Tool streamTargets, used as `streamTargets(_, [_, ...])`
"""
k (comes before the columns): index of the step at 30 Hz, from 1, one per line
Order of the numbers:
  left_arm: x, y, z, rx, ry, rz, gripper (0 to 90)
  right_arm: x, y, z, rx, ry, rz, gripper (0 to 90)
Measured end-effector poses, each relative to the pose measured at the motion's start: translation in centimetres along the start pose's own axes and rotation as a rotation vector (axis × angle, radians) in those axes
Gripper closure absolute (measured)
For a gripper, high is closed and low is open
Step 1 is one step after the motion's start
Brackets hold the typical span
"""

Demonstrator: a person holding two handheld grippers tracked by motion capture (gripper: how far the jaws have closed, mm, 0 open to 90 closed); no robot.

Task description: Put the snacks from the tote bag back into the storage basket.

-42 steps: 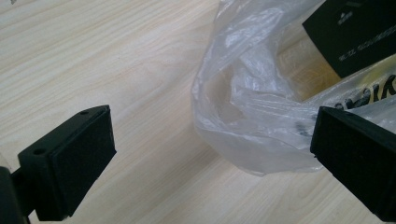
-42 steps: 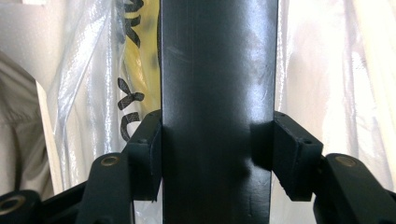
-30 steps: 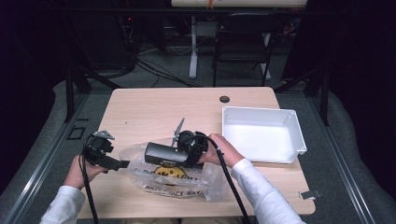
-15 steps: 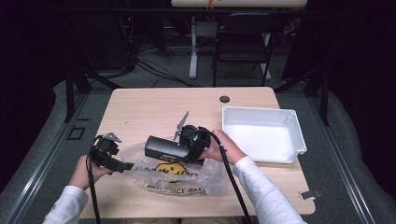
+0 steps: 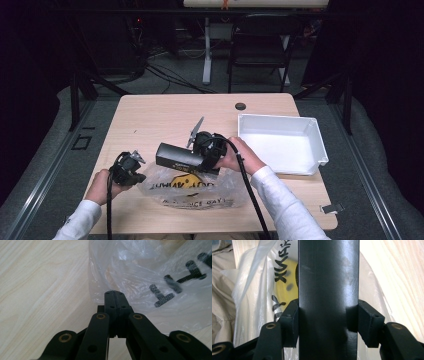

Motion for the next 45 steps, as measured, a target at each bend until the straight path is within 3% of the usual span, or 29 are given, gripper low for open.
streamTargets(5, [0.8,0.1,-0.6,0.037,-0.007,0.059,90.0,-0.5,0.9,-0.3,-0.029,-0.015,-0.017,42.7])
streamTargets(10, [2.1,0.4,-1.3,0.068,-0.019,0.148,90.0,-1.0,1.7,-0.7,-0.058,-0.035,-0.029,42.7])
streamTargets(12, [2.1,0.5,-1.5,0.074,-0.009,0.128,90.0,-1.3,2.0,-0.9,-0.061,-0.041,-0.037,42.7])
streamTargets(15, [2.1,0.9,-1.2,0.036,0.002,0.092,87.0,-1.5,2.4,-1.4,-0.045,-0.04,-0.041,42.7])
streamTargets(16, [2.0,1.2,-1.0,0.021,0.023,0.057,74.0,-1.6,2.6,-1.5,-0.043,-0.042,-0.046,42.7])
streamTargets(20, [2.1,2.4,-0.4,-0.056,0.058,0.012,45.5,-2.0,3.4,-2.2,-0.015,-0.032,-0.058,42.7])
streamTargets(22, [2.1,3.2,0.1,-0.117,0.083,-0.02,33.8,-2.1,3.9,-2.5,-0.003,-0.029,-0.063,42.7])
streamTargets(27, [2.2,4.6,0.5,-0.189,0.114,-0.05,15.1,-2.6,4.9,-3.4,0.016,-0.022,-0.073,42.7])
streamTargets(29, [2.2,5.1,0.6,-0.215,0.122,-0.069,13.8,-2.8,5.4,-3.9,0.022,-0.024,-0.078,42.7])
streamTargets(33, [2.5,5.8,0.7,-0.242,0.137,-0.067,7.7,-3.6,6.6,-5.3,0.036,-0.027,-0.101,42.7])
streamTargets(45, [3.2,6.4,0.5,-0.27,0.164,-0.055,0.9,-6.3,9.7,-10.2,0.075,-0.06,-0.154,42.7])
Point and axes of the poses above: each handheld gripper's, and its own axes: y roughly backward along the jaws, z roughly out of its top, x roughly to its left, the point moved 10 cm from there along -y, roughly forward along the jaws, and after that the axes turned 3 degrees about y, right-handed, at the moved point
